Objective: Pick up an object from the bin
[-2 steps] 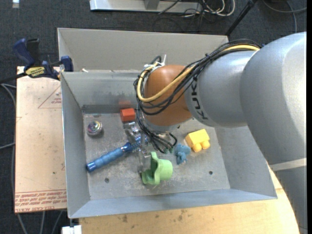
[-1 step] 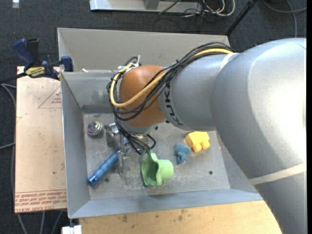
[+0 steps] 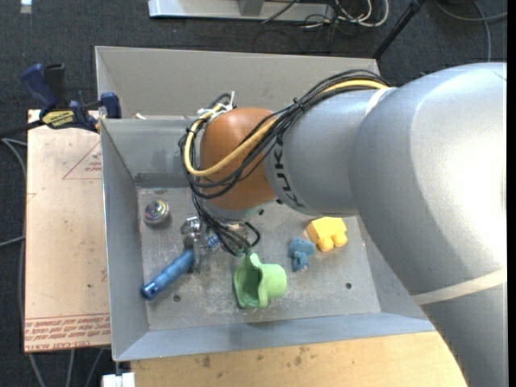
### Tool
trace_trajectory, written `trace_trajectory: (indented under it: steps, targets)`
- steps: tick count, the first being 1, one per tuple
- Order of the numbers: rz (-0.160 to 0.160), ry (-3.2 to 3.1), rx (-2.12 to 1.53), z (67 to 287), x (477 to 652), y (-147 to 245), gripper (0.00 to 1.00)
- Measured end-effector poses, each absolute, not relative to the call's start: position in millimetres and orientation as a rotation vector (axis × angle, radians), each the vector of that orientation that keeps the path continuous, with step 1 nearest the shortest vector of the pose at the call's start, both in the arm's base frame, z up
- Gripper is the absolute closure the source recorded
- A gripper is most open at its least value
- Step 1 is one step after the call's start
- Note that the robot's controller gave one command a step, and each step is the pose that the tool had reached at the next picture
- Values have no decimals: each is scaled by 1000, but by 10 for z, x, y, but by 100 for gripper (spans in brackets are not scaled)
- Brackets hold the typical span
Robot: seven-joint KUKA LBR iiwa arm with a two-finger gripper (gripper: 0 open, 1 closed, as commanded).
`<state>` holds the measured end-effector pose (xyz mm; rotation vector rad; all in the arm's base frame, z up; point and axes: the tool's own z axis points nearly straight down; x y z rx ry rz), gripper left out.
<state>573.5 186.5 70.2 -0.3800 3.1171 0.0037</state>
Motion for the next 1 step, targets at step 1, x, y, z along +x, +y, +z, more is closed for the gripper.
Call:
trace_trajectory:
  steps: [1]
  targets:
    - [4,3111,-350,2287,5989,1946,100]
